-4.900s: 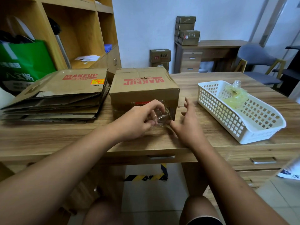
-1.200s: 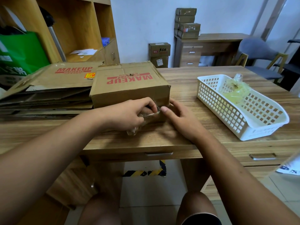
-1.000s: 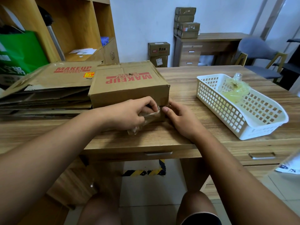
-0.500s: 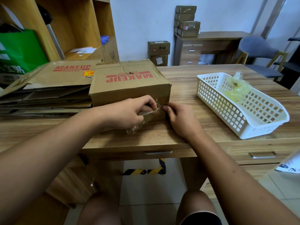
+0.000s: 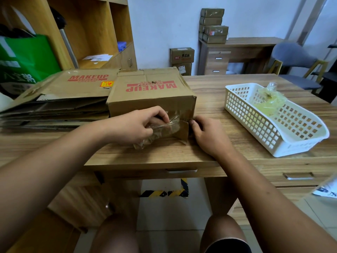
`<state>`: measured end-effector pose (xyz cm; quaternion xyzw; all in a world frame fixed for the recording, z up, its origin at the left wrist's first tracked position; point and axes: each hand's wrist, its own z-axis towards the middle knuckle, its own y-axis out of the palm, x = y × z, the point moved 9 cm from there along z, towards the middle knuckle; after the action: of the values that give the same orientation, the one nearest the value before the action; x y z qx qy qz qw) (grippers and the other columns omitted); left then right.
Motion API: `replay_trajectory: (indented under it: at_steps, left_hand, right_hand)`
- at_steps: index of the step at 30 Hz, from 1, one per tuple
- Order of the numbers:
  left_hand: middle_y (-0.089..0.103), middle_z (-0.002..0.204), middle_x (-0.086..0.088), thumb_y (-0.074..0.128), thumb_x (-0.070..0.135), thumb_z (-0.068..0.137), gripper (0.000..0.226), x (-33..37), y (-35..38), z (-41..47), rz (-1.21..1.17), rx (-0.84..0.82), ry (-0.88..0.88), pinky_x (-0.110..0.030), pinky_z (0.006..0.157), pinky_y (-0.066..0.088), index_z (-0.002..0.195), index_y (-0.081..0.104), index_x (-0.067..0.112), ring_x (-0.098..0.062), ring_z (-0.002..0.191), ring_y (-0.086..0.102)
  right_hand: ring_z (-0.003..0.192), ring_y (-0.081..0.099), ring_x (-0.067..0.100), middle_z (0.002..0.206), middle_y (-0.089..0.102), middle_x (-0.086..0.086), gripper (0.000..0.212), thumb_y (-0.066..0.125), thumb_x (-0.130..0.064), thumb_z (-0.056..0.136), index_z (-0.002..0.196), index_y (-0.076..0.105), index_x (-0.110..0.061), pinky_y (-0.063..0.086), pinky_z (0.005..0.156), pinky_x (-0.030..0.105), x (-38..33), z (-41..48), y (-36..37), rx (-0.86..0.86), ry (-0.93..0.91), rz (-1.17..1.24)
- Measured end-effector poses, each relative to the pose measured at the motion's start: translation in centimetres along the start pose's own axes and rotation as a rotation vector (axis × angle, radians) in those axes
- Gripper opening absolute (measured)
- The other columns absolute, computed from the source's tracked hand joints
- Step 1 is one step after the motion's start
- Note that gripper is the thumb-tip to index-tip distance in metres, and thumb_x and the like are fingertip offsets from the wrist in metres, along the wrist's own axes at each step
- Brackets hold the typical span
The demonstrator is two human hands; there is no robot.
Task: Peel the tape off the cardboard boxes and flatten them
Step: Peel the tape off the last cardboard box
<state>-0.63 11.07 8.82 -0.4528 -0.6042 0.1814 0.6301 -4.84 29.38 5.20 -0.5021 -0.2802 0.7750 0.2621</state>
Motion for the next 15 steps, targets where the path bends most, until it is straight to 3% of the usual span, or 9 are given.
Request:
replay_trajectory:
  at_steps: [5,8,10,12,15]
  left_hand:
    - [0.061,0.116,0.024,0.05,-0.001,0.096,0.049,0.3,0.7,0.2,-0.032,0.023,-0.004,-0.024,0.059,0.056,0.116,0.049,0.044,-0.018,0.073,0.069]
    - [0.059,0.106,0.021,0.049,0.002,0.097,0.047,0.5,1.1,0.6,0.016,0.032,-0.001,-0.023,0.057,0.056,0.12,0.046,0.042,-0.017,0.07,0.068]
    - [0.057,0.11,0.022,0.049,0.001,0.097,0.046,0.9,1.2,0.7,0.035,0.031,0.004,-0.026,0.059,0.058,0.121,0.045,0.041,-0.016,0.069,0.068]
    - [0.056,0.122,0.023,0.048,0.001,0.098,0.046,1.1,1.4,0.7,0.031,0.022,0.009,-0.029,0.063,0.06,0.12,0.044,0.04,-0.016,0.068,0.068]
    - [0.053,0.14,0.021,0.047,0.0,0.097,0.045,1.2,1.2,0.7,0.048,0.02,0.013,-0.03,0.063,0.061,0.118,0.045,0.04,-0.014,0.064,0.067]
  right_hand:
    - [0.107,0.064,0.005,0.119,0.067,-0.013,0.035,0.047,-0.038,0.105,0.137,0.058,-0.029,0.046,0.085,0.015,-0.3,-0.4,0.3,-0.061,-0.032,0.166]
    - [0.111,0.064,0.002,0.136,0.053,-0.025,0.075,0.065,-0.059,0.09,0.153,0.026,-0.05,0.052,0.092,0.028,-0.4,-0.4,1.1,-0.153,-0.023,0.313]
    - [0.109,0.065,0.002,0.144,0.052,-0.021,0.088,0.073,-0.054,0.086,0.155,0.018,-0.051,0.053,0.093,0.03,-0.3,0.0,1.6,-0.185,-0.026,0.296]
    - [0.107,0.064,0.001,0.137,0.061,-0.017,0.07,0.071,-0.041,0.092,0.151,0.035,-0.045,0.054,0.096,0.034,0.3,0.5,1.7,-0.185,-0.014,0.256]
    - [0.107,0.065,0.004,0.116,0.072,-0.015,0.026,0.061,-0.033,0.1,0.126,0.065,-0.035,0.053,0.1,0.04,1.1,1.1,2.0,-0.152,0.033,0.205]
